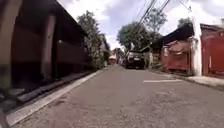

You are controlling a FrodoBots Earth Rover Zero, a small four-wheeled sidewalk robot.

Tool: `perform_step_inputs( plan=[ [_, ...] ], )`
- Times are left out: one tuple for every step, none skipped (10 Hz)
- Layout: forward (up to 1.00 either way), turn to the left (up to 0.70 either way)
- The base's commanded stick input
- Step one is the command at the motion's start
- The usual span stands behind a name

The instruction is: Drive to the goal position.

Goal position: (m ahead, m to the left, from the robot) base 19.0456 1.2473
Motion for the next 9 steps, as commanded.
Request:
perform_step_inputs(
  plan=[
    [0.7, 0.0],
    [0.7, 0.0],
    [0.7, 0.0],
    [0.7, 0.0],
    [0.7, 0.0],
    [0.7, 0.0],
    [0.7, 0.0],
    [0.7, 0.0],
    [0.7, 0.0]
  ],
)
